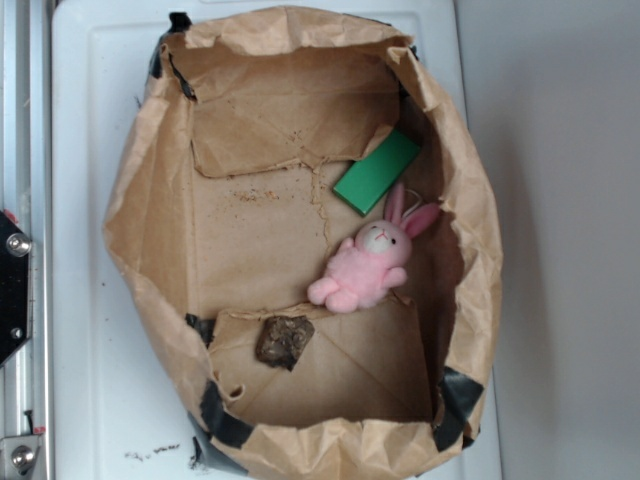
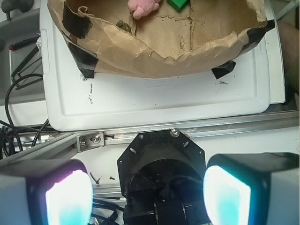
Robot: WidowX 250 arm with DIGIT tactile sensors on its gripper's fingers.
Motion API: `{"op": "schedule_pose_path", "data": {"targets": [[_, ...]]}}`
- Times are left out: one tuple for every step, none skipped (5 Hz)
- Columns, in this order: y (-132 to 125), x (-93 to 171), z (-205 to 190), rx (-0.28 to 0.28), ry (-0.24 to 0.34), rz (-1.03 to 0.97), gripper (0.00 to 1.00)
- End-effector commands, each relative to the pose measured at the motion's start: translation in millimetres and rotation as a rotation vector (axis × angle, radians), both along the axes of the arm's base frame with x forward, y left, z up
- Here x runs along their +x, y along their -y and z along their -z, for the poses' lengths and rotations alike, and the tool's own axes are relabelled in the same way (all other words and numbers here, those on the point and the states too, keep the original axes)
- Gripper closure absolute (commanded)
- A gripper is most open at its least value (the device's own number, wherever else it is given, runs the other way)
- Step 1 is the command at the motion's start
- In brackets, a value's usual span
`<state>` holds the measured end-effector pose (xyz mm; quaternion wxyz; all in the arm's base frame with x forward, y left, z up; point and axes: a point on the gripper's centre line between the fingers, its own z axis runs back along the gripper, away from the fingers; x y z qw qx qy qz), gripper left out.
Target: Grab the pink bunny.
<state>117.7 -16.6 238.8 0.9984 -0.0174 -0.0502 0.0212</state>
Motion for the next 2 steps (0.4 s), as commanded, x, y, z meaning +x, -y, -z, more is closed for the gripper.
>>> {"op": "schedule_pose_path", "data": {"targets": [[0, 0, 0, 0.000, 0.000, 0.000, 0.00], [18, 50, 21, 0.020, -0.012, -0.182, 0.00]]}}
